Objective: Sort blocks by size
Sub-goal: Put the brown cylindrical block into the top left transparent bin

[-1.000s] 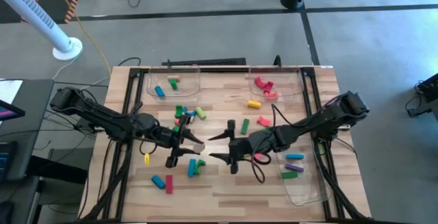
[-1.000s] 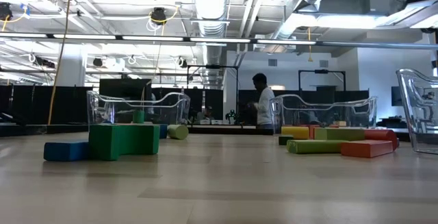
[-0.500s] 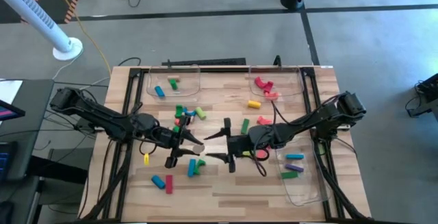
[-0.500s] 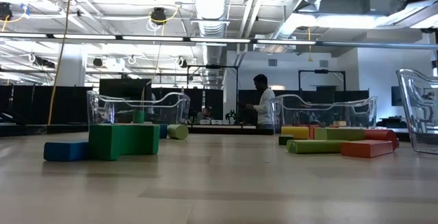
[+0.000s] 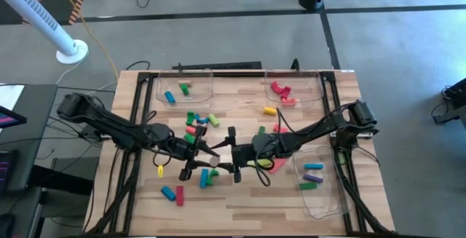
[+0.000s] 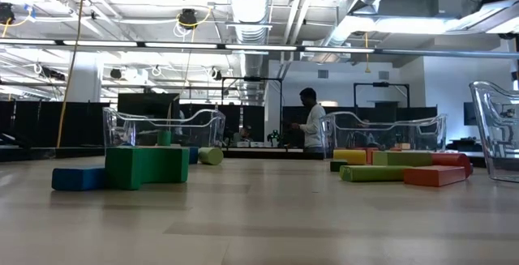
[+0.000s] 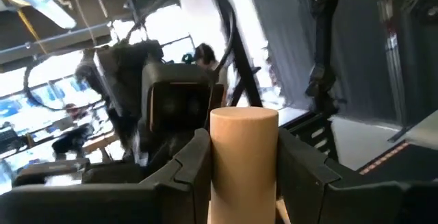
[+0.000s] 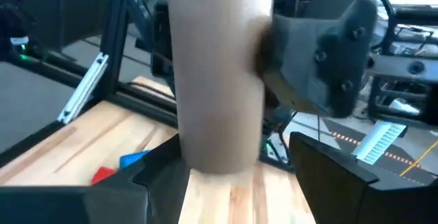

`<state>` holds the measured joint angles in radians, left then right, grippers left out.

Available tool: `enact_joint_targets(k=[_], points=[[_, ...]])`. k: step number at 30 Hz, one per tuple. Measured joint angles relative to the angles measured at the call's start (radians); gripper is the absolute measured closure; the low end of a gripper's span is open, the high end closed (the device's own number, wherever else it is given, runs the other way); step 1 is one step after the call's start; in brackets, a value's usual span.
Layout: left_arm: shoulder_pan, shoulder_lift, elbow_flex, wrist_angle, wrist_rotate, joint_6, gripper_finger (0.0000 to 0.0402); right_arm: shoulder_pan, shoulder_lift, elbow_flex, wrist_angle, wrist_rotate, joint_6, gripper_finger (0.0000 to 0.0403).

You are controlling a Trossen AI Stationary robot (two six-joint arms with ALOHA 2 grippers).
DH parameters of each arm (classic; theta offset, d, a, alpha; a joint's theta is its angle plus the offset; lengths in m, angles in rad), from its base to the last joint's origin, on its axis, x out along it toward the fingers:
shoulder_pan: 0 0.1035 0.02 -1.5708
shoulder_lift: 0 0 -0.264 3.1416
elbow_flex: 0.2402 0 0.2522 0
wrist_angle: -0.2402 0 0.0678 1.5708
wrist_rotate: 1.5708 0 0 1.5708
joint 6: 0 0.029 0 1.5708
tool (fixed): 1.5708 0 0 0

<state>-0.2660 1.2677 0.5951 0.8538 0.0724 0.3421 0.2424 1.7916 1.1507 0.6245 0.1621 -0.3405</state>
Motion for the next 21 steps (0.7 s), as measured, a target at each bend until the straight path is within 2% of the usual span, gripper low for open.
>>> enact_joint_targets(k=[15,21], points=[[0.001,0.01,-0.002,0.002,-0.01,-0.002,0.028,0.0,-0.003,0.004,-0.038,0.016,0.041,0.0129],[0.001,0.01,-0.002,-0.019,-0.026,-0.002,0.028,0.0,-0.003,0.004,-0.048,0.018,0.042,0.0166]])
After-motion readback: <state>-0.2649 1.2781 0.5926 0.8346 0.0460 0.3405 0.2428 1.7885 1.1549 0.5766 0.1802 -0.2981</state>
